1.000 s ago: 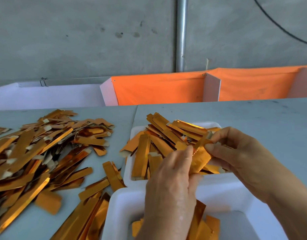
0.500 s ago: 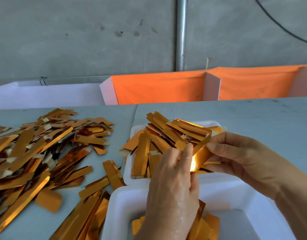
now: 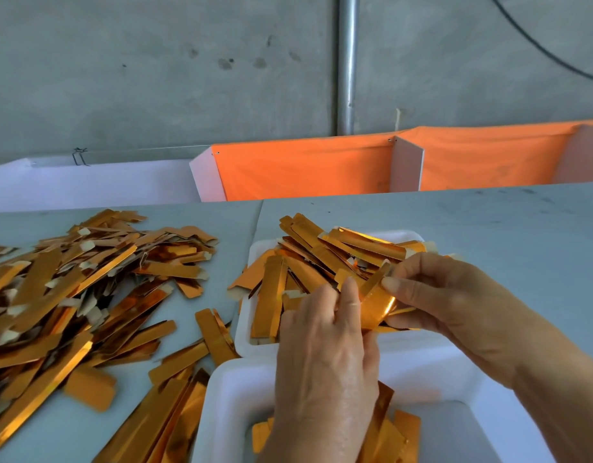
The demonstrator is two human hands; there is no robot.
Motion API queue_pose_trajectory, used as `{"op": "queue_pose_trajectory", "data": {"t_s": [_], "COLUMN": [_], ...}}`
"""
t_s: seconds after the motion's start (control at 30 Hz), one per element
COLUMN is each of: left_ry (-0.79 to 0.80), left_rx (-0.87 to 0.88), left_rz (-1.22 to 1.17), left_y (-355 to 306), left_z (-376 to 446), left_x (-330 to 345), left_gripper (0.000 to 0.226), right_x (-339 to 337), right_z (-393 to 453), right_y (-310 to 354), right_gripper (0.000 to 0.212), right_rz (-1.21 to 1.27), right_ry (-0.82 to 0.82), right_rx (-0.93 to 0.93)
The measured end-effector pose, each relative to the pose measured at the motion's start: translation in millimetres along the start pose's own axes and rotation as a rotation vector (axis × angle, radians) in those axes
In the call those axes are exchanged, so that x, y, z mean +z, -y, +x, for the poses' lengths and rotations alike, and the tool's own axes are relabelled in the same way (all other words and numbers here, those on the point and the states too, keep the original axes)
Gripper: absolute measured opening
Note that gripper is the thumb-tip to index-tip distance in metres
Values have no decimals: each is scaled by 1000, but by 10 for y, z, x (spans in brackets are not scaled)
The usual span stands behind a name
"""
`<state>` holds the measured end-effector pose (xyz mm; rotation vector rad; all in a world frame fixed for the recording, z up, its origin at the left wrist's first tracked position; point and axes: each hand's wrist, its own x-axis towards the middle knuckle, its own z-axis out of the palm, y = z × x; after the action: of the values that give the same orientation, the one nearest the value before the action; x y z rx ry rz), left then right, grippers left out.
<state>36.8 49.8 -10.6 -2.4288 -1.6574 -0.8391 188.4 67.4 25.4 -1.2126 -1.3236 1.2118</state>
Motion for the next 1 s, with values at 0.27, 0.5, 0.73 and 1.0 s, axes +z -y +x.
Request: {"op": "queue_pose_trajectory", "data": {"t_s": [0.27, 0.5, 0.73, 1.0], "left_ry": [-69, 20, 83, 98], "left_rx": [20, 45, 42, 96], "left_rz": [-159, -140, -140, -149], "left_y": [31, 79, 25, 13], "left_z": [-16, -14, -19, 0], "left_x": [76, 73, 18, -16], "left_gripper": [62, 59, 59, 58], "right_x": [-49, -143, -232, -212], "right_z": [21, 20, -4, 15], "right_y": [-36, -52, -18, -84], "right_gripper": [16, 9, 25, 29], "right_rz": [-27, 95, -85, -55], "right_ry": [45, 195, 358, 428], "right_rx": [49, 50, 96, 165]}}
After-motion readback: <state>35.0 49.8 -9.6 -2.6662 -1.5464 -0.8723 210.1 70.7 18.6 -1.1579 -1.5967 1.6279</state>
